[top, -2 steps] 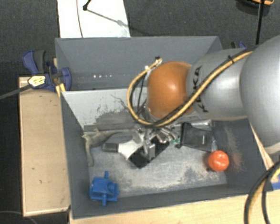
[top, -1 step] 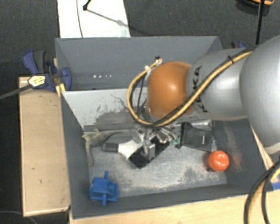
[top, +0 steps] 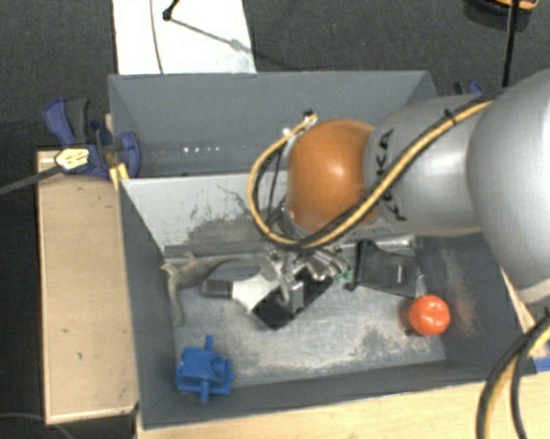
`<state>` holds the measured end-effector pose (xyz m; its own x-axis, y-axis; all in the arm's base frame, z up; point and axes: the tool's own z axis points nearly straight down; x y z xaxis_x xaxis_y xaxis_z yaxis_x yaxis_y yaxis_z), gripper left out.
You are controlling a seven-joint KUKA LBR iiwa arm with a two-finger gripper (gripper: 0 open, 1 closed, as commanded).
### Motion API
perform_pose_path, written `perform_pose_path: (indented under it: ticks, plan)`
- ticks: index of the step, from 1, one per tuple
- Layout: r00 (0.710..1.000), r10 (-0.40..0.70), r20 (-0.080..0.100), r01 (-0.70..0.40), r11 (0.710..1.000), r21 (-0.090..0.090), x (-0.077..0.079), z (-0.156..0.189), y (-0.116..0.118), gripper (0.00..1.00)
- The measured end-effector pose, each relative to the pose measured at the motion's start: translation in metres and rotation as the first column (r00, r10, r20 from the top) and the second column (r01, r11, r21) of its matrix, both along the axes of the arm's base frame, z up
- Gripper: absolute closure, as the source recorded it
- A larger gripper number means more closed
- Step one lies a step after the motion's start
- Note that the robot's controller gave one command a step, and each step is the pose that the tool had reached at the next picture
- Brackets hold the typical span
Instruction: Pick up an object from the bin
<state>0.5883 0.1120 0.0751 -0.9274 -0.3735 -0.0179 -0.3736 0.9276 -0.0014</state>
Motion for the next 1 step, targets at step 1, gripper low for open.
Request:
perform_pose_path:
  ticks: [1]
  plan:
    - [1.0,-0.01,-0.003,0.01,1.0,0.005,0.0034,-0.0008,-0.0011,1.0]
